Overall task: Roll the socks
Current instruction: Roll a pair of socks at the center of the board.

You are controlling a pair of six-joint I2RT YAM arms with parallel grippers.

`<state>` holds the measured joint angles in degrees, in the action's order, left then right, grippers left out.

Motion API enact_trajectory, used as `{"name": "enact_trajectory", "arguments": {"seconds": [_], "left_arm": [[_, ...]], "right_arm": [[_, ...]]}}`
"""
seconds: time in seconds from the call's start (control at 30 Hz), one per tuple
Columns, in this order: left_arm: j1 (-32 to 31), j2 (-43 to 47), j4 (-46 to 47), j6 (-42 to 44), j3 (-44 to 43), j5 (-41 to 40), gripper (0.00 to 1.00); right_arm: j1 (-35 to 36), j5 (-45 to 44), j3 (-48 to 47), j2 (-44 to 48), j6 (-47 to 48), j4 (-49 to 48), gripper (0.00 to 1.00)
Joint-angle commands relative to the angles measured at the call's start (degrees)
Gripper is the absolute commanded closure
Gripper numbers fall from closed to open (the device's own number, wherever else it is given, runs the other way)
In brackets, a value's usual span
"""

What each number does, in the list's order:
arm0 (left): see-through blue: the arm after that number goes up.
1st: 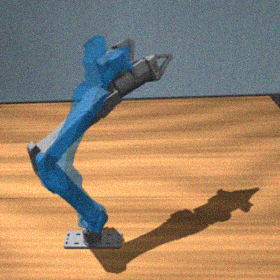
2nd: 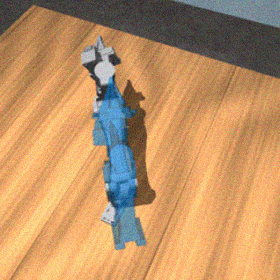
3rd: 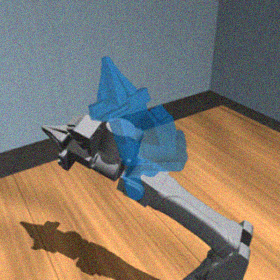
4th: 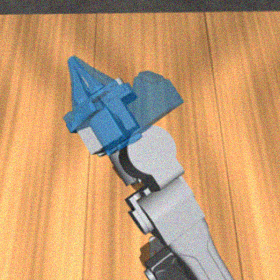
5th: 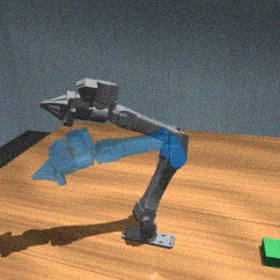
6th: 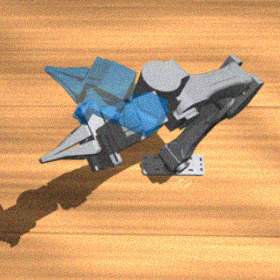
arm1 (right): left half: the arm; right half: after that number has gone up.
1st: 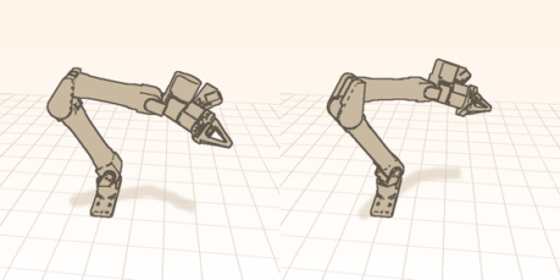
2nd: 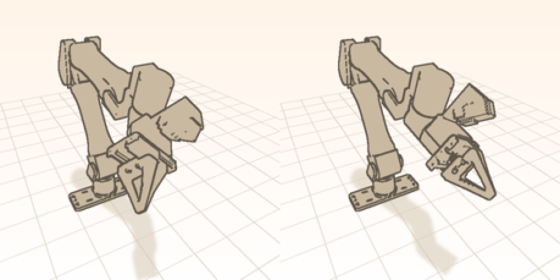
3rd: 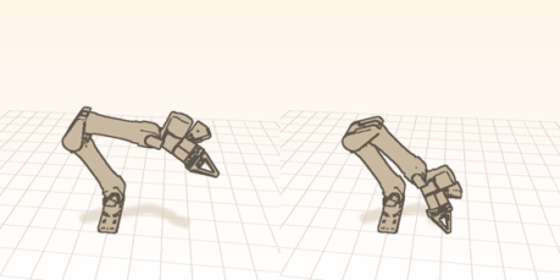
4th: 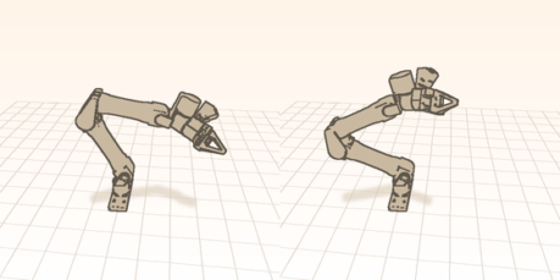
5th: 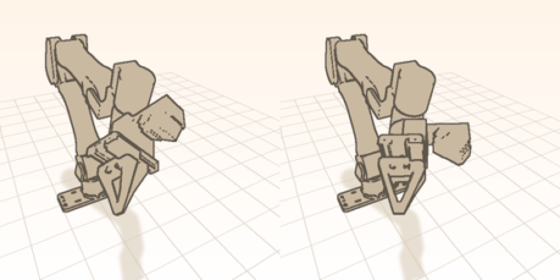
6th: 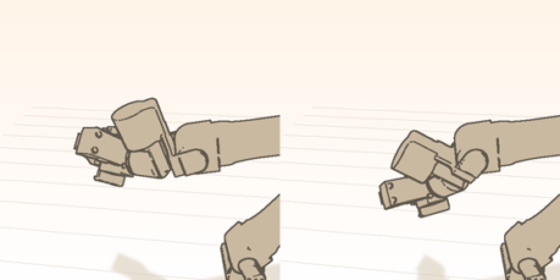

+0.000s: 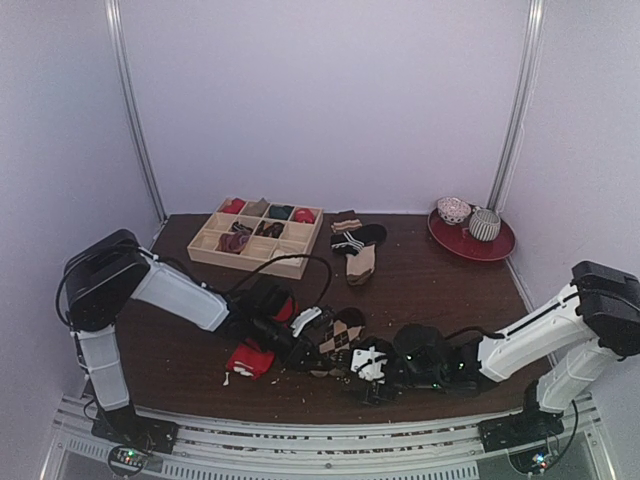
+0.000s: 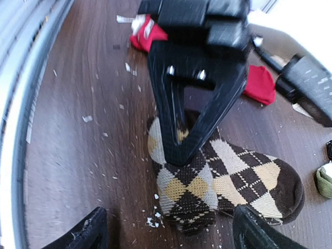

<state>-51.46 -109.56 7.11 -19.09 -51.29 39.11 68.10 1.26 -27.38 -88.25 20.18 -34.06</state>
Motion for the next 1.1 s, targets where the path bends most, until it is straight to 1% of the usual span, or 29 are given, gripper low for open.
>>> {"name": "enact_trajectory", "arguments": {"seconds": [0.0,0.1,0.23,0.33,0.4,0.43,0.47,0.57,0.63,0.67,0.73,0.87,0.93,1.0,1.03,1.07], "left_arm": [[-0.74,-4.35,-15.36,-1.26,3.43,-1.34,1.0],[-0.75,-4.48,-15.61,-0.96,3.66,-1.41,1.0],[-0.74,-4.78,-15.62,-0.73,3.8,-1.23,1.0],[-0.74,-4.88,-15.64,-0.47,3.82,-0.84,1.0],[-0.74,-4.78,-15.58,-0.27,3.91,-0.58,1.0],[-0.74,-4.6,-15.45,-0.2,3.91,-0.35,1.0],[-0.74,-4.42,-15.38,-0.03,4.01,-0.17,1.0],[-0.74,-3.69,-15.33,0.92,3.68,0.68,1.0],[-0.75,-2.48,-15.37,1.76,3.21,0.24,1.0],[-0.76,-1.34,-15.37,2.23,3.01,-0.97,1.0],[-0.75,2.69,-15.42,3.17,2.66,-5.3,0.82],[-0.7,10.84,-13.17,5.8,1.74,-15.2,0.62],[-0.7,14.23,-9.88,6.99,1.91,-19.32,0.55],[-0.74,17.41,-5.22,8.32,3.01,-21.32,0.46],[-0.74,19.11,-2.05,9.23,4.34,-20.86,0.42],[-0.74,20.72,1.83,9.98,6.15,-20.3,0.39]], "right_arm": [[0.28,-3.01,-3.13,-5.22,8.09,-3.23,0.17],[0.22,-2.87,-4.44,-7.98,8.93,-3.86,0.2],[0.21,-2.9,-4.83,-9.59,8.39,-5.14,0.28],[0.27,-2.62,-4.96,-10.56,7.38,-4.66,0.38],[0.24,-3.17,-5.57,-11.78,6.42,-3.12,0.49],[0.28,-3.5,-5.79,-12.67,5.73,-2.42,0.57],[0.15,-3.82,-5.77,-13.37,4.7,-2.12,0.59],[-0.06,-5.1,-5.01,-14.91,1.73,-2.89,0.6],[-1.15,-3.99,-4.55,-14.98,-1.38,-2.86,0.7],[-2.04,-1.64,-4.55,-14.6,-3.22,-2.2,0.75],[-3.85,3.26,-3.63,-13.14,-7.58,-2.15,0.78],[-8.04,15.7,-3.36,-12.66,-15.22,0.31,0.82],[-9.89,22.21,-4.46,-14.3,-18.86,2.34,0.89],[-11.81,27.79,-5.25,-16.36,-23.37,3.0,0.89],[-12.74,29.4,-5.84,-17.44,-25.49,3.86,0.89],[-13.56,30.93,-6.57,-18.36,-27.47,5.02,0.89]]}}
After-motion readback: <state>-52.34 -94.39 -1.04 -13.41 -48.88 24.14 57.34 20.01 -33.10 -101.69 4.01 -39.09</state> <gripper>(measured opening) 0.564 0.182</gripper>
